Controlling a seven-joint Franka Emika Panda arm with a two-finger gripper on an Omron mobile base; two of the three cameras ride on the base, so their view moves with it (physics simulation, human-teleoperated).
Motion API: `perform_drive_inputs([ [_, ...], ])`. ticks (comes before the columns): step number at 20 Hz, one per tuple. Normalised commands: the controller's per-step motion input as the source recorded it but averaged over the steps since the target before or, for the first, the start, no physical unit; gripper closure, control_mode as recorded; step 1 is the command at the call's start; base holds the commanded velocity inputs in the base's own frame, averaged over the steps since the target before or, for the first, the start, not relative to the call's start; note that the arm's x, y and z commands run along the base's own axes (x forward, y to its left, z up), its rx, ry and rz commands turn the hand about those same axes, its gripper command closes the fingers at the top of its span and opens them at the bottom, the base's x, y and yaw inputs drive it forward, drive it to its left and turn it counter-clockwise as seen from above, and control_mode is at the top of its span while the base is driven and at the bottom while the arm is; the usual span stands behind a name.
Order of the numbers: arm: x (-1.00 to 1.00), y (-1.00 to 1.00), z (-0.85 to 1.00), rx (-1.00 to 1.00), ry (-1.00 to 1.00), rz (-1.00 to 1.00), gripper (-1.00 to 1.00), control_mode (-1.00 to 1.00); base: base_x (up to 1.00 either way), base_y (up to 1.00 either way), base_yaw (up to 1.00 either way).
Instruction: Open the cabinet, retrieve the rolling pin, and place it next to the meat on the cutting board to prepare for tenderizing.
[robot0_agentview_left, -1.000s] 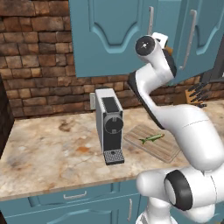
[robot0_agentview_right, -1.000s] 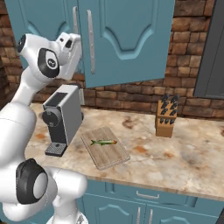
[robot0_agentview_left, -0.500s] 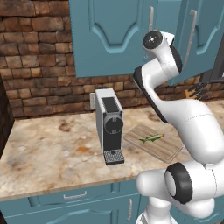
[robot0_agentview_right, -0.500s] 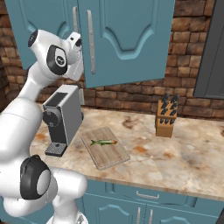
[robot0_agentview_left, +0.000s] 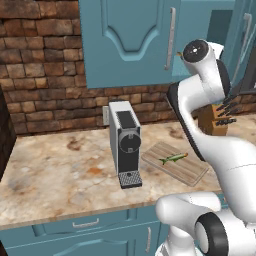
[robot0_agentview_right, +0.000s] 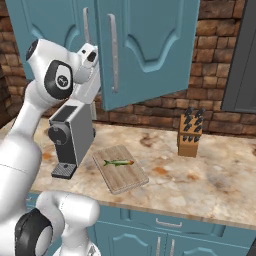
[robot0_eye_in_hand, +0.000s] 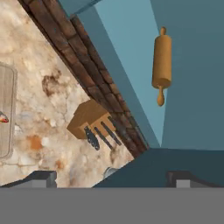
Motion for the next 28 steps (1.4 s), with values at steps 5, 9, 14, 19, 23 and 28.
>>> perform_drive_inputs([
  [5,-0.59,-0.76,0.00,0.00,0.00,-0.07,-1.00,-1.00,0.00,0.00,0.00],
  [9,-0.52,-0.88,0.00,0.00,0.00,-0.06,-1.00,-1.00,0.00,0.00,0.00],
  [14,-0.42,-0.92,0.00,0.00,0.00,-0.06,-1.00,-1.00,0.00,0.00,0.00],
  [19,-0.27,-0.93,0.00,0.00,0.00,-0.08,-1.00,-1.00,0.00,0.00,0.00],
  [23,-0.29,-0.43,-0.01,0.00,0.00,-0.07,-1.00,-1.00,0.00,0.00,0.00],
  [28,-0.21,0.41,0.00,0.00,-0.01,0.00,-1.00,-1.00,0.00,0.00,0.00],
])
